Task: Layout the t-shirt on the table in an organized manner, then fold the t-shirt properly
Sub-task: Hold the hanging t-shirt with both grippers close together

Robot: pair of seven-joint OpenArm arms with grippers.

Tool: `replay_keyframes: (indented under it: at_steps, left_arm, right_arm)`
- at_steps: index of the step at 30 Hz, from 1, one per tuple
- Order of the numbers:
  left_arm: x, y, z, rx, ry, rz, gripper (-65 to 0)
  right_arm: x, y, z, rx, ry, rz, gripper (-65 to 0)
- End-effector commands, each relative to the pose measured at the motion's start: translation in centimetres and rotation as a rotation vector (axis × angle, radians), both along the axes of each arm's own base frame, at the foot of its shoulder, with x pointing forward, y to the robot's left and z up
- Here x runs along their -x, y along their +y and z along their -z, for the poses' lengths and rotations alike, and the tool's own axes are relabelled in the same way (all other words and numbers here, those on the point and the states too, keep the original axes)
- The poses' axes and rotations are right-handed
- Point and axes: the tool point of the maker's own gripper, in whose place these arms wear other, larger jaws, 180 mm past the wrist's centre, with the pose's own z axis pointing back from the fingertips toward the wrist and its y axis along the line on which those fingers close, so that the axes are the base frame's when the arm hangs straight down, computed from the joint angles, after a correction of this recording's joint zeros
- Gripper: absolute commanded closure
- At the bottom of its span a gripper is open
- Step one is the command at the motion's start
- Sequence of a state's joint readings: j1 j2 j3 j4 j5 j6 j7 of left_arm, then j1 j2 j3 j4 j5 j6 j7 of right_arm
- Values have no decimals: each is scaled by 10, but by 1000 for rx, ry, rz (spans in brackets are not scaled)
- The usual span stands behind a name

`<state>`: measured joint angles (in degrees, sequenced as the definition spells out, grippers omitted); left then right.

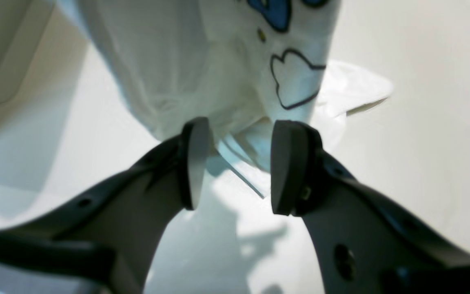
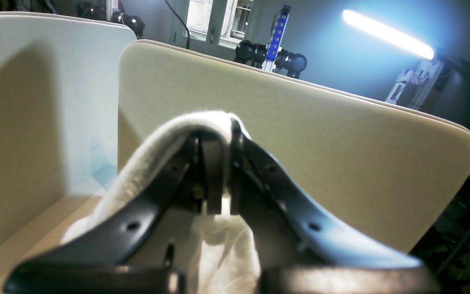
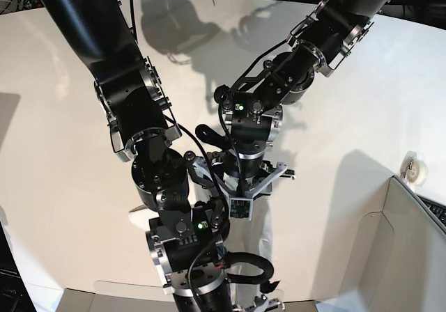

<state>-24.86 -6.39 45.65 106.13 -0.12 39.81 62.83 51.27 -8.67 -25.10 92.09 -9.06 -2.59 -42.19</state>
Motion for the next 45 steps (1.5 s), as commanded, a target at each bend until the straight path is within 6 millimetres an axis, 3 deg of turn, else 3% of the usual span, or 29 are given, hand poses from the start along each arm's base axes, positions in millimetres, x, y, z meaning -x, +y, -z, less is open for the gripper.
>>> replay_keyframes:
  at_steps: [1, 12, 21, 25, 33, 45]
  left_arm:
    - [-10, 7, -23, 5, -78, -29, -257]
    - [-15, 41, -20, -33, -84, -106, -257]
    - [-17, 40, -22, -29, -91, -107, -257]
    - [-22, 43, -12, -53, -77, -121, -257]
    - [-27, 45, -18, -59, -130, -126, -257]
    - [-44, 53, 0, -123, -165, -157, -254]
  right_arm:
    - [8, 1, -26, -17, -82, -7, 0]
    - [12, 1, -29, -20, -92, -10, 0]
    - [12, 1, -29, -20, -94, -10, 0]
    - [12, 1, -29, -20, -94, -10, 0]
    - [12, 1, -30, -20, -95, -10, 0]
    - [12, 1, -31, -22, -97, -13, 0]
